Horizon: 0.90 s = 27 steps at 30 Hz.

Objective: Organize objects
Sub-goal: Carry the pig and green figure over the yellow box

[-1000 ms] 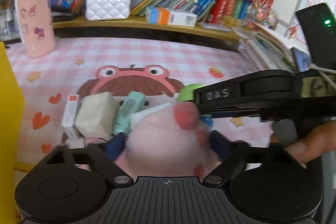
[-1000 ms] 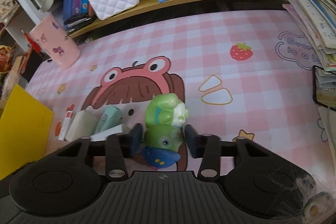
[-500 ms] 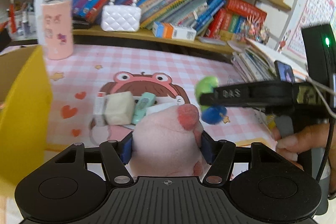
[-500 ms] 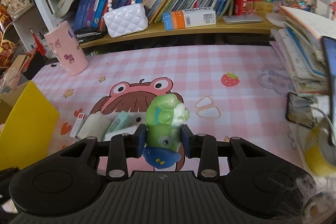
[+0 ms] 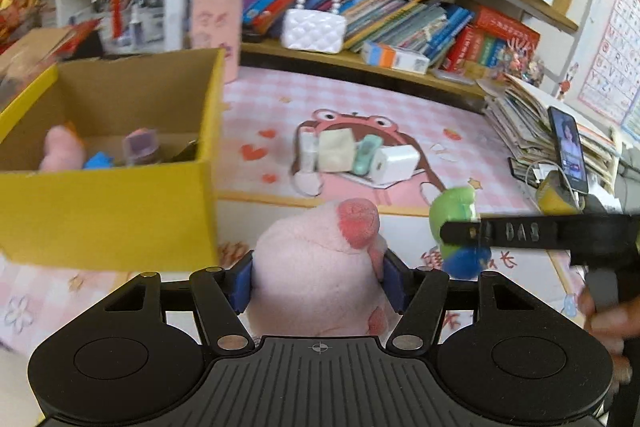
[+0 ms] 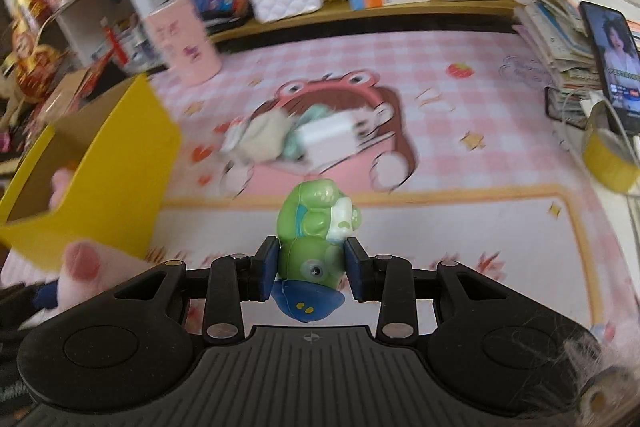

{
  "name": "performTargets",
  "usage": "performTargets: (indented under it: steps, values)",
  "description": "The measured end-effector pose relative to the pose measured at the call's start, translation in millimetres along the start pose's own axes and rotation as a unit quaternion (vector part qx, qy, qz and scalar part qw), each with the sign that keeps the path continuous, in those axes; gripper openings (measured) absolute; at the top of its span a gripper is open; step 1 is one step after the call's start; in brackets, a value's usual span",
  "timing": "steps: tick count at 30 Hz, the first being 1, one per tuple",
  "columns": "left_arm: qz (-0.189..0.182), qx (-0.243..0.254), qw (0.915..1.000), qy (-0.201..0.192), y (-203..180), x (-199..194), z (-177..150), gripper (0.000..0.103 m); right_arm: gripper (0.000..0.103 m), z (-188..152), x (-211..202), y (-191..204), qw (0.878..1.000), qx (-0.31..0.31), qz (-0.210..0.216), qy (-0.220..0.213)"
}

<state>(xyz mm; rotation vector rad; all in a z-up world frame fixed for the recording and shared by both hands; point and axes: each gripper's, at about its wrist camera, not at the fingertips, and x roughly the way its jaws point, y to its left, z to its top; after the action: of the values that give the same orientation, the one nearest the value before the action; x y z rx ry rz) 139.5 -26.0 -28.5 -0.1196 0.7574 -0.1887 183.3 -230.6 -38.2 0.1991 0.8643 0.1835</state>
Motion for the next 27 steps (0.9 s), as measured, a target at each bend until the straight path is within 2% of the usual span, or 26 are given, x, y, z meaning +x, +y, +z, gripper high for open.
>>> performTargets:
  steps: [8,11,16,27]
  values:
    - [0.016,-0.004,0.9998,-0.012,40.8,-37.7,-20.1,0.062,0.033,-39.7,-4.2,62.0,0.999,-0.035,0.019,0.034]
    - [0.024,-0.022,0.9994,-0.014,62.1,-54.3,-27.6,0.062,0.033,-52.0,-8.2,89.3,0.997,-0.058,0.025,0.042]
    - [0.052,-0.027,0.998,-0.025,91.0,-81.6,-41.6,0.062,0.033,-73.2,-15.0,134.9,0.993,-0.104,0.037,0.047]
    - [0.059,-0.003,0.9979,-0.026,138.0,-124.0,-65.9,0.062,0.033,-109.5,-27.4,192.9,0.993,-0.104,0.04,0.043]
